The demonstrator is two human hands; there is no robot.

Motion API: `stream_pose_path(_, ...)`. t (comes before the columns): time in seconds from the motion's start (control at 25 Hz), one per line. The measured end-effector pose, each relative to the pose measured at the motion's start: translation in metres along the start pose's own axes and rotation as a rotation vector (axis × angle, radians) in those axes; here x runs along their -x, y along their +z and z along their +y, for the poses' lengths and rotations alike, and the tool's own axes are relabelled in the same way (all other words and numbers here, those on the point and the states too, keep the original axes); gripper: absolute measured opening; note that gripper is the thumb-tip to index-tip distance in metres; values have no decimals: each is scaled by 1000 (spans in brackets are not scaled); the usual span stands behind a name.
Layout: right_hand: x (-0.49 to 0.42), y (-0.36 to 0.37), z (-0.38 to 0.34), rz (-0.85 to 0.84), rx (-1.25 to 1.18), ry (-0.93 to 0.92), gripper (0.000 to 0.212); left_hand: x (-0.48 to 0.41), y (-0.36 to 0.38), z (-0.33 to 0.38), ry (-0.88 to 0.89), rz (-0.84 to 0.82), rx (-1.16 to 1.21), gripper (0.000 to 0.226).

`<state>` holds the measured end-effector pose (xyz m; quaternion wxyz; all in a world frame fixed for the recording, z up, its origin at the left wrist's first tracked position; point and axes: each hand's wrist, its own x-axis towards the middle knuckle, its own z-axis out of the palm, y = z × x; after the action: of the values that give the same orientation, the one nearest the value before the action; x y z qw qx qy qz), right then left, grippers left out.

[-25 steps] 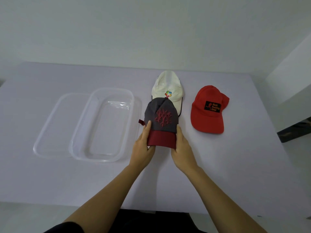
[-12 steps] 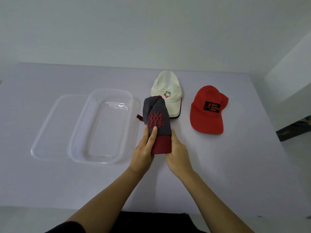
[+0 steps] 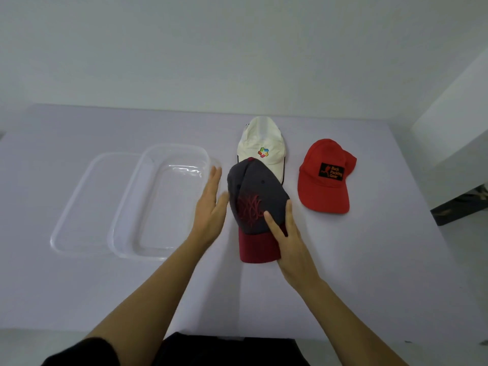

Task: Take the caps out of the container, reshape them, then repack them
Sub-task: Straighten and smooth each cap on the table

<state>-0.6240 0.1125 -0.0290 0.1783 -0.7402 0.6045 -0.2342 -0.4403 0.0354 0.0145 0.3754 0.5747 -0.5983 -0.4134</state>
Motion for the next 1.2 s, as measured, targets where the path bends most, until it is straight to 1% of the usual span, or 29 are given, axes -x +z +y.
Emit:
stream_pose_path(0.12, 10, 12, -1, 54, 8, -60, 116, -19, -2, 29, -100, -219, 22, 55)
stream_pose_path(0.16, 12, 15, -1, 72, 2, -62, 116, -19, -2, 34, -105, -261, 11, 54)
stream_pose_path(0.28, 17, 21, 2, 96, 33, -44, 118, -21, 0, 34, -107, -250, -88, 49)
stream_pose_path(0.32, 20, 23, 2, 93, 47, -40, 120, -23, -1, 33, -121, -248, -90, 45)
stream_pose_path(0.4, 26, 27, 0, 103, 78, -39, 124, -27, -1, 34, -155, -298, -4, 34)
stream_pose_path(0.48, 28, 29, -1, 71, 142, -29, 126, -29, -1, 38, -158, -342, 50, 28)
stream_pose_path(0.52, 28, 28, 0, 36, 185, -33, 125, -29, -1, 40, -141, -316, 41, 26)
stream_pose_path(0.56, 27, 26, 1, -2, 192, -41, 123, -30, 0, 42, -116, -249, 21, 23)
stream_pose_path(0.6, 24, 20, -2, -34, 109, -29, 118, -31, 0, 44, -89, -161, -13, 21)
stream_pose_path(0.64, 20, 12, -7, -16, -64, 26, 110, -31, 0, 47, -63, -81, -50, 20)
stream_pose_path(0.68, 14, 3, -12, 67, -279, 116, 96, -30, 1, 50, -35, -29, -80, 20)
stream_pose_path(0.72, 5, -6, -17, 173, -489, 220, 78, -29, 4, 54, -10, -21, -89, 19)
stream_pose_path(0.76, -6, -16, -21, 229, -652, 304, 59, -26, 8, 59, 15, -43, -87, 19)
stream_pose_path(0.8, -17, -25, -23, 219, -756, 363, 48, -23, 13, 63, 35, -66, -79, 18)
stream_pose_path(0.88, -32, -36, -23, 90, -841, 429, 37, -19, 21, 68, 37, -61, -23, 16)
stream_pose_path(0.92, -35, -40, -23, 50, -889, 459, 31, -19, 22, 68, -5, -50, 54, 17)
stream_pose_path(0.96, -37, -43, -24, 45, -953, 482, 24, -19, 20, 67, -74, -66, 162, 21)
stream_pose_path(1.0, -37, -44, -24, 70, -1008, 487, 19, -20, 17, 66, -164, -122, 269, 29)
stream_pose_path(1.04, -37, -44, -23, 121, -1043, 484, 17, -20, 13, 63, -246, -220, 324, 37)
stream_pose_path(1.08, -36, -44, -22, 184, -1052, 479, 15, -19, 8, 59, -305, -342, 298, 44)
stream_pose_path(1.16, -36, -42, -20, 292, -1033, 470, 13, -15, 3, 49, -396, -561, 134, 50)
stream_pose_path(1.2, -36, -42, -20, 319, -1009, 457, 12, -13, 3, 45, -427, -625, 89, 50)
